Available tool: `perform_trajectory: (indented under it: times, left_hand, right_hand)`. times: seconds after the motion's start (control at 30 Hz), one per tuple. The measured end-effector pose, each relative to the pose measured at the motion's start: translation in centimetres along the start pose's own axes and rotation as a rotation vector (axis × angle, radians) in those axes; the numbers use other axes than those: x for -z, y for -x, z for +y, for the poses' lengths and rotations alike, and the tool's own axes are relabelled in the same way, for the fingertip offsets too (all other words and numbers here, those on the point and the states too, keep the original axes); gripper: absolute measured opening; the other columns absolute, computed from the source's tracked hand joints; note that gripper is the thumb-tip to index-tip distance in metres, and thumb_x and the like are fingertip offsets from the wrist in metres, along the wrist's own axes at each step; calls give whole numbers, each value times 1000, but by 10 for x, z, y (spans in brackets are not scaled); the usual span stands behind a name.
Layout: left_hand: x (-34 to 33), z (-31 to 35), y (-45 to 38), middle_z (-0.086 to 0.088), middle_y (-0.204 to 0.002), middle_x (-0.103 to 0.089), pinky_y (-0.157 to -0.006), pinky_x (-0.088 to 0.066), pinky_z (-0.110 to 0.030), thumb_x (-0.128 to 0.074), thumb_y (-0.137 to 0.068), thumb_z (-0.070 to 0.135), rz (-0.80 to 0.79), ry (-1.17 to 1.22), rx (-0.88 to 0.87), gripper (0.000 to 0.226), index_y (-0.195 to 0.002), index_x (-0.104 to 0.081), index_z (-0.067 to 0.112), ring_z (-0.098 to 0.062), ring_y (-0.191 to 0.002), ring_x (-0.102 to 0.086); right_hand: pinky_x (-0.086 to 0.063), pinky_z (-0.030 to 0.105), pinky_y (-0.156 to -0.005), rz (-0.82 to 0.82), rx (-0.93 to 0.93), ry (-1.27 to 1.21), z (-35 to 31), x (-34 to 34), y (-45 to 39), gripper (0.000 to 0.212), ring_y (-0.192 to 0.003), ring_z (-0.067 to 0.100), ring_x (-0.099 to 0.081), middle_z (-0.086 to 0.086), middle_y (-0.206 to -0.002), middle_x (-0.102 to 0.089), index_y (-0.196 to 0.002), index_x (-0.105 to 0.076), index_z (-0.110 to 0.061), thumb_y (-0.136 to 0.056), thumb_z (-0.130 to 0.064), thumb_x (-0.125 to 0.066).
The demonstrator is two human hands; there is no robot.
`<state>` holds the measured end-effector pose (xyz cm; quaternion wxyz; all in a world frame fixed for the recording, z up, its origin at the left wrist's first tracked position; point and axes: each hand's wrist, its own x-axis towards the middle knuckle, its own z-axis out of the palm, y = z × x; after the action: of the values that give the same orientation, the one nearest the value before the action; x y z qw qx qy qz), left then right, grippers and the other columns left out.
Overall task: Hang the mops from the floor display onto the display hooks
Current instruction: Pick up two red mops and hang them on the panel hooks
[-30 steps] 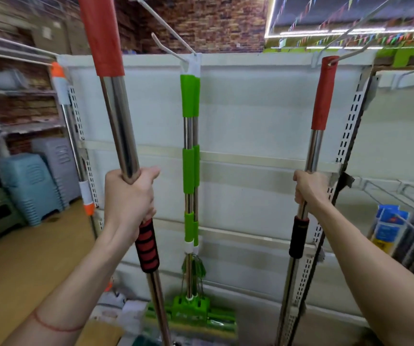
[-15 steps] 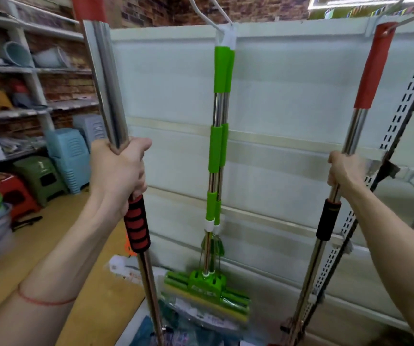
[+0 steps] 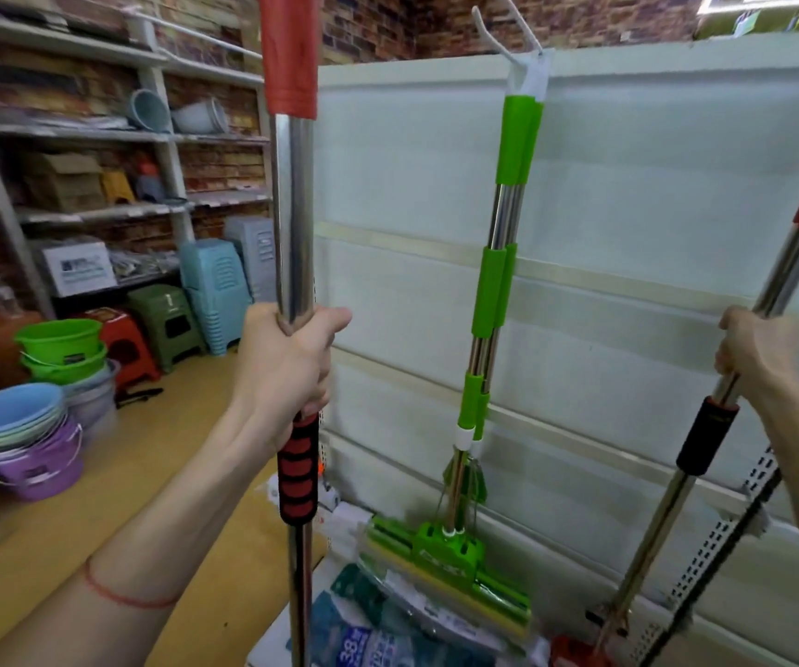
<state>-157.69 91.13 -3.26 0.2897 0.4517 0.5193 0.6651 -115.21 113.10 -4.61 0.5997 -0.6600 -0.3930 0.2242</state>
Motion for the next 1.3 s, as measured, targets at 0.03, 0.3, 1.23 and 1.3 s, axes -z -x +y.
perform_trajectory:
  times: [0.03, 0.3, 1.23, 1.3]
  left_hand:
    - [1, 0, 2, 8, -39, -20, -44, -18, -25, -64, -96, 23, 3, -10, 1, 51, -60, -28, 23, -13, -29, -15]
    - [-2, 6, 15, 5, -40, -17, -47, -12, -32, -61, -100, 15, -11, -6, 16, 56, -59, -23, 23, -12, -30, -13]
    - [-129, -3, 38, 0, -46, -24, -41, -22, -25, -65, -93, 12, -515, 147, -1, 50, -56, -32, 21, -17, -34, -21]
    - [-141, -2, 46, -1, -46, -24, -39, -24, -24, -63, -92, 9, -575, 145, -16, 51, -54, -31, 21, -17, -34, -22]
  right_hand:
    - [-34, 30, -51, 0, -11, -12, 0, -1, 0, 8, -50, 27, -42, 13, -64, -42, -84, -53, -11, -89, -17, -52]
    - [-43, 30, -46, -80, -19, -108, 4, 7, 2, 13, -41, 18, -45, 8, -65, -44, -83, -50, -20, -89, -24, -61]
    - [-54, 41, -104, -651, 530, -206, -129, 33, 257, 42, -110, 23, -73, 13, -115, -77, -121, -71, -5, -96, -39, -66]
    - [-55, 43, -104, -671, 522, -227, -135, 28, 267, 31, -110, 25, -74, 17, -115, -77, -114, -71, -10, -95, -34, -70]
